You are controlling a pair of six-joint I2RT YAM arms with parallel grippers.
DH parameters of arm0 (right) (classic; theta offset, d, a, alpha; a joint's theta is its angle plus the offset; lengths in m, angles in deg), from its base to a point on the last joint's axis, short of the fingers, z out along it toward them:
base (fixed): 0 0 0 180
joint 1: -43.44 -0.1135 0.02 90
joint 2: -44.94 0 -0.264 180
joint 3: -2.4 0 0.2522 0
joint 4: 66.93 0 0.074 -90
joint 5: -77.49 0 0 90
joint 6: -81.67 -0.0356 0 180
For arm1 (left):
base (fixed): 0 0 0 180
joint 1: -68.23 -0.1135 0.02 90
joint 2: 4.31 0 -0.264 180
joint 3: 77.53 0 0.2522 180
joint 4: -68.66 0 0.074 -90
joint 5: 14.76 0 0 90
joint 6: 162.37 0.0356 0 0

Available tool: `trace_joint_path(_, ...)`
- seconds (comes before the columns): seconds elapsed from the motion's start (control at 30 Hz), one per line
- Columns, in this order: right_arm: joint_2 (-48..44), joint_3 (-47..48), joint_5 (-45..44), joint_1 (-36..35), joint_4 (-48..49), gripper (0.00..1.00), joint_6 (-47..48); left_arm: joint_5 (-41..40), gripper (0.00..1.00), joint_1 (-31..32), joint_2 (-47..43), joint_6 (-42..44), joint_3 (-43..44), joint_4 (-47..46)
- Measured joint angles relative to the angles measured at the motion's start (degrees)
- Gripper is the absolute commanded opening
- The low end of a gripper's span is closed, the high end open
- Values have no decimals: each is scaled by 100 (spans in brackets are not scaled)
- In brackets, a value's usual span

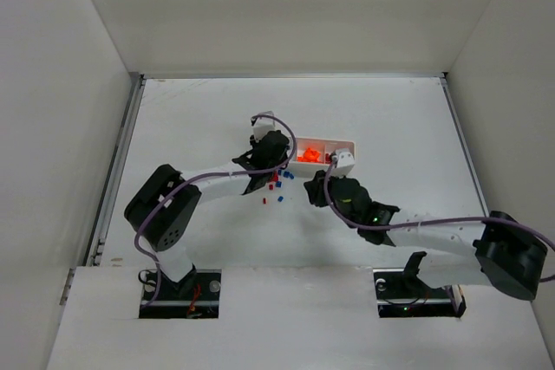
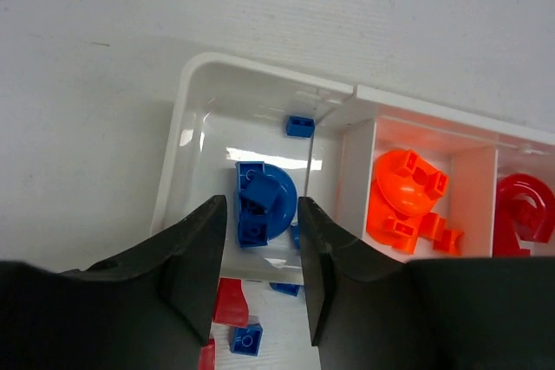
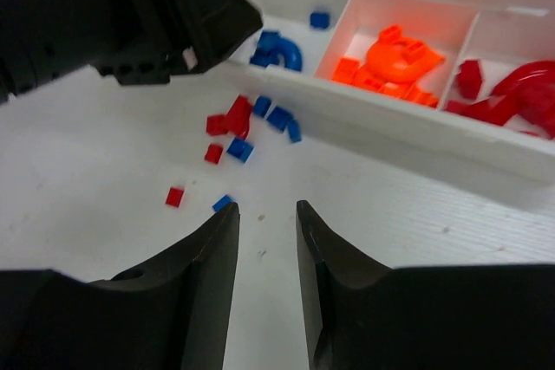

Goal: Sort the legos into containers by color

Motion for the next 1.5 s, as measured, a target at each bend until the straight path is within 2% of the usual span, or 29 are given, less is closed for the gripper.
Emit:
trace_joint_path(0.13,820,328,-70,-483,24,42,-90,72,38,-59,-514,-87,-326,-85)
trace_joint_path(0.4,2382,1202,-120,-1198,175,50,-328,59,38,-503,-2566,-507,-1541,-240)
trace_joint_path(0.63,3287,1860,-212,-1360,221,51,-455,68,38,-807,-3274,-798,-2299,-48)
trace_joint_path(0.7,3469,1974,-256,-1346,216,49,-487,76,38,-813,-3348,-835,-2393,11)
trace_joint_path(0.8,3674,2087,-323,-1325,181,41,-555,83,38,-798,-3462,-868,-2492,42)
trace_joint_path(1.1,4022,2319,-461,-1193,173,34,-667,103,37,-627,-3670,-894,-2848,87)
trace_joint_path(1.33,4118,2382,-619,-1187,179,12,-743,98,37,-396,-3932,-892,-3202,173)
trace_joint_path(1.5,4011,2315,-623,-1156,173,10,-776,92,37,-232,-4065,-892,-3324,245)
